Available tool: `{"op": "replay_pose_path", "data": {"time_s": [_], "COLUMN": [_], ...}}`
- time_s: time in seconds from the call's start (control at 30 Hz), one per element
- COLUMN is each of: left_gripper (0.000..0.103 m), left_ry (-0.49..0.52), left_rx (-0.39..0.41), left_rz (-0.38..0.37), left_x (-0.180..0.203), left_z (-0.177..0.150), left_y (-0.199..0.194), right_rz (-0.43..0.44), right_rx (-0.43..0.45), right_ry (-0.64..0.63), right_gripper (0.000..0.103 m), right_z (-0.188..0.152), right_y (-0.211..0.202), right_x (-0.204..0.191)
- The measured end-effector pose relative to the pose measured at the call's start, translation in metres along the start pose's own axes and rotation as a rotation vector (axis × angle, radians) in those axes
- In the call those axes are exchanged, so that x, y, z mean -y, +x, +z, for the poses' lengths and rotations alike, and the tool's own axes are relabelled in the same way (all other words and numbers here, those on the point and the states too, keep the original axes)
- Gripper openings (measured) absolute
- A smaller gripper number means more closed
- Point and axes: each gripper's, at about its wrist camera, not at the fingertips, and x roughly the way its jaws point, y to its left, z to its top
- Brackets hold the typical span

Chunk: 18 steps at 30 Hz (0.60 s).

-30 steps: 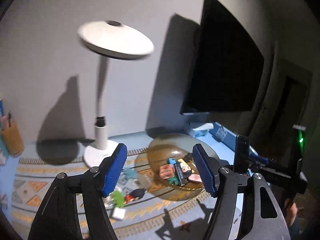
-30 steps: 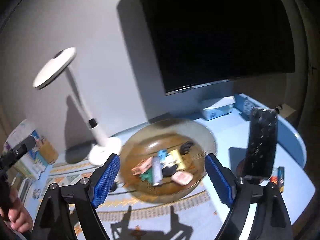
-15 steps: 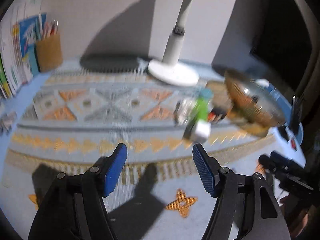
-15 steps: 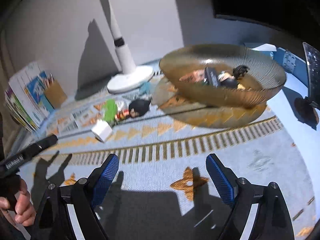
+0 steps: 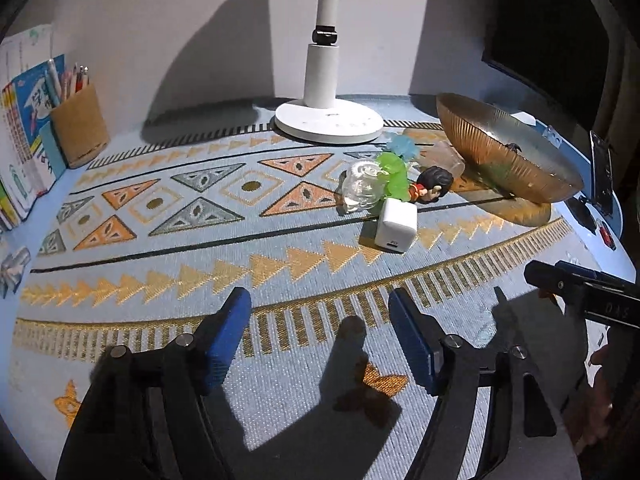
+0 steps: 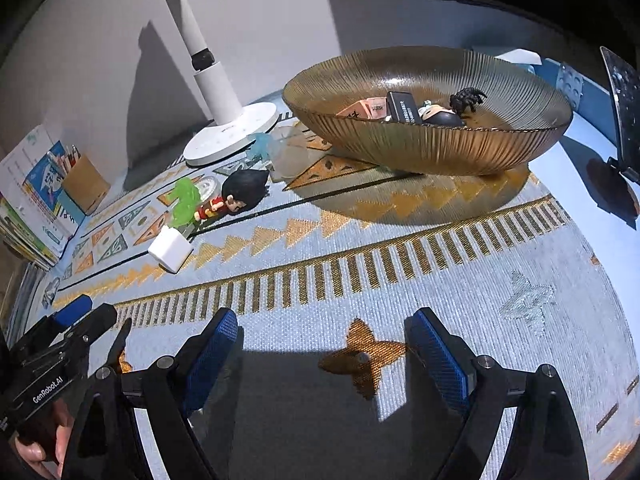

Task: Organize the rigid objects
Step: 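Grasp the white cube charger with left tool while right tool grasps green toy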

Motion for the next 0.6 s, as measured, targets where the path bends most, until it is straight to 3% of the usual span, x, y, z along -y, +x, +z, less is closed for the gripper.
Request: {"op": "replay_pose_path", "data": {"time_s": [0.1, 0.3, 0.47, 0.6], "left_gripper": [0.069, 0.069, 0.063, 0.063], "left_ry": [0.008, 0.051, 0.127, 0.104], "left_rx": [-0.030, -0.062, -0.088, -0.110], "left_rz": [-0.037, -0.173, -0.180, -0.232], "left_x": [0.003, 0.018, 0.033, 0.033], "left_z": [0.005, 0.033, 0.049, 0.054], "left_y": [0.004, 0.015, 0.041, 0.055], "right_rz": [0.007, 0.130, 0.166, 0.189], "right_rx": [-0.011, 0.002, 0.007, -0.048], "right_ry": [-0.026, -0.150, -0.294, -0.346], "right_gripper": [0.088, 0.088, 0.072, 0.069], "right_z": [0.004, 0.048, 0.079, 0.089], "right_y": [-0.001, -0.009, 0.006, 0.038], "right_x": [-0.007, -0.053, -0.093, -0.107]}}
